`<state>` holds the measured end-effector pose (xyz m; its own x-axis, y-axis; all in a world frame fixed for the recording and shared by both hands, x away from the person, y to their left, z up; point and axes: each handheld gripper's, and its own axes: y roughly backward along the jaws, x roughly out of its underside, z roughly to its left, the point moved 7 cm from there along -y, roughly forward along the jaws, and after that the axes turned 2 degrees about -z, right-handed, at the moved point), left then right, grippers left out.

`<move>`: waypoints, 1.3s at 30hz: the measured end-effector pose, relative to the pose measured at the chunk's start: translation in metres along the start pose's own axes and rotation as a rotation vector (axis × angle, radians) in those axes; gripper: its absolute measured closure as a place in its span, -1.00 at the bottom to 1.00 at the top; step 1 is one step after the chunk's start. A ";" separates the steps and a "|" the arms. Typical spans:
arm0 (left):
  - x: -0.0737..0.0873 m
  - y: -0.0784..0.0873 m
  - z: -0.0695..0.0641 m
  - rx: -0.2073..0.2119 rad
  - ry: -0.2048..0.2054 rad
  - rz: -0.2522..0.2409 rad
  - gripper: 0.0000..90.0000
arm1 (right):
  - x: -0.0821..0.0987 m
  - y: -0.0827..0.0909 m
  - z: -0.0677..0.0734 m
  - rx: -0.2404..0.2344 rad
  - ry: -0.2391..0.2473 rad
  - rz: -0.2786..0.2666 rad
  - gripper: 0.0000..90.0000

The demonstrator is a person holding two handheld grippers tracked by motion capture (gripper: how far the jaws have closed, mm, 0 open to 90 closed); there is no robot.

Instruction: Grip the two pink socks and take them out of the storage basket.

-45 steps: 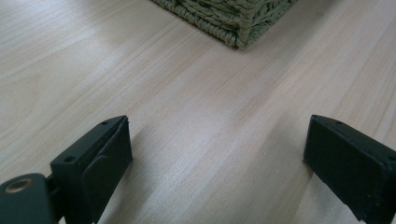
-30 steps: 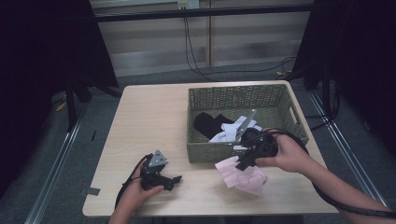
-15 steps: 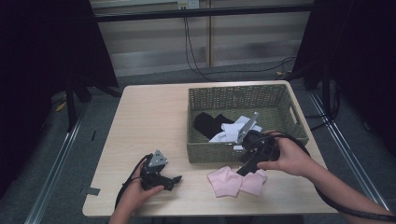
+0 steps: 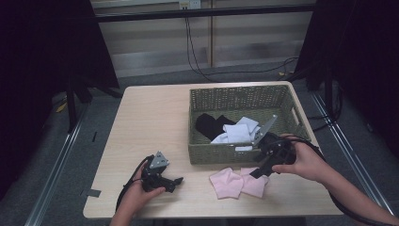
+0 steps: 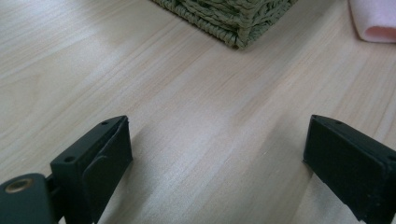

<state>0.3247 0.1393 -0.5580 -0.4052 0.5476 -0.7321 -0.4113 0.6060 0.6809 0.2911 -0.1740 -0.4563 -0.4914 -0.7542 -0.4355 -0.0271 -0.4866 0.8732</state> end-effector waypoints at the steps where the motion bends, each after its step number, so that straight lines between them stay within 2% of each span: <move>1: 0.000 0.000 0.000 0.000 0.000 0.000 -0.84 | 0.001 0.000 -0.001 0.006 0.003 -0.004 -0.23; 5: 0.000 0.000 0.000 0.000 0.000 0.000 -0.84 | 0.010 -0.001 -0.003 0.001 -0.010 -0.016 -0.25; 10: 0.000 0.000 0.000 0.000 0.000 0.000 -0.84 | 0.022 -0.003 -0.009 0.032 -0.007 -0.017 -0.28; 27: 0.000 0.000 0.000 0.000 0.000 0.000 -0.84 | 0.063 -0.015 -0.025 0.071 -0.074 -0.113 -0.38; 35: 0.000 0.000 0.000 0.000 0.000 0.000 -0.84 | 0.084 -0.030 -0.031 0.126 -0.082 -0.148 -0.40; 39: 0.000 0.000 0.000 0.000 -0.001 0.000 -0.84 | 0.088 -0.032 -0.030 0.140 -0.082 -0.162 -0.40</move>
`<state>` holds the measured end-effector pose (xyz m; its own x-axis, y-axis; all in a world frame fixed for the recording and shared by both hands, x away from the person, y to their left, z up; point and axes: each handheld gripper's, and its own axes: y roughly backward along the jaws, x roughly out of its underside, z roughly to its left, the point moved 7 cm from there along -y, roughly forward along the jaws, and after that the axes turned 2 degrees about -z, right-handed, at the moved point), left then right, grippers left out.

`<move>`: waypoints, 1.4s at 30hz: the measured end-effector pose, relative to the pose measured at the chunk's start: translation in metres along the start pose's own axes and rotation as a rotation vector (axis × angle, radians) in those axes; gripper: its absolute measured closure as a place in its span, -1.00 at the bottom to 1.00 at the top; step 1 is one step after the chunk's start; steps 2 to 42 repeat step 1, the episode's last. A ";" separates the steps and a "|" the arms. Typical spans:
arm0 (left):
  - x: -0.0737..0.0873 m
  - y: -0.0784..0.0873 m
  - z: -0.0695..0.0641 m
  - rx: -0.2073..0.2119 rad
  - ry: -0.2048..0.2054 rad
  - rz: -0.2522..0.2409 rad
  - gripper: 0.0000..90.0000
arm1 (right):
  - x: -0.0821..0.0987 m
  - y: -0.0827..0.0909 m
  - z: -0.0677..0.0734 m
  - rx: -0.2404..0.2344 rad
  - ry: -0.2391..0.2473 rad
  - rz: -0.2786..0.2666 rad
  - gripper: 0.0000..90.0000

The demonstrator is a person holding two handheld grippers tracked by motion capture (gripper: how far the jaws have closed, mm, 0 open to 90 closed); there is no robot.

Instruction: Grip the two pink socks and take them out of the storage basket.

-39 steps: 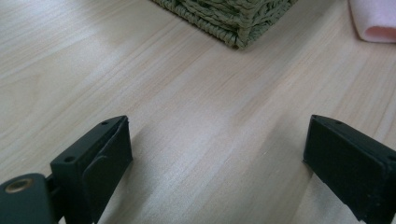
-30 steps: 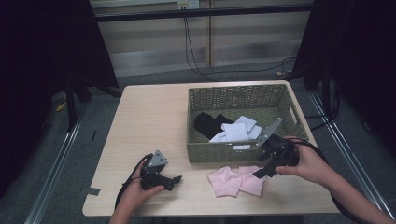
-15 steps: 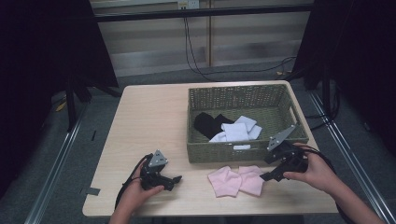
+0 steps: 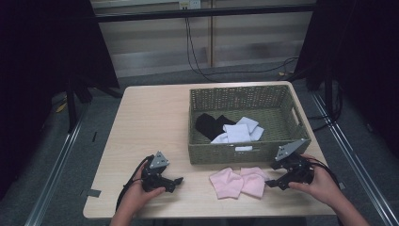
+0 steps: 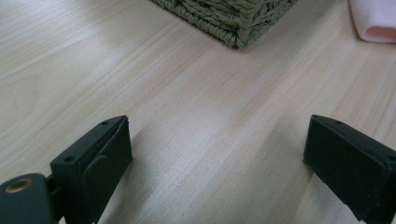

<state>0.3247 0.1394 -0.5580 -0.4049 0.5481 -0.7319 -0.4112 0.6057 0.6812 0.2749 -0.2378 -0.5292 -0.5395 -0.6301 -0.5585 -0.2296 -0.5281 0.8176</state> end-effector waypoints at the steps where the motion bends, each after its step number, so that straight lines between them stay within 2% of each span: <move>1: 0.000 0.000 0.000 0.000 0.000 0.000 -0.84 | 0.000 0.001 0.001 0.004 0.006 -0.003 -0.40; 42: 0.000 0.000 0.000 0.000 0.000 0.000 -0.84 | 0.000 0.001 0.001 0.004 0.006 -0.003 -0.40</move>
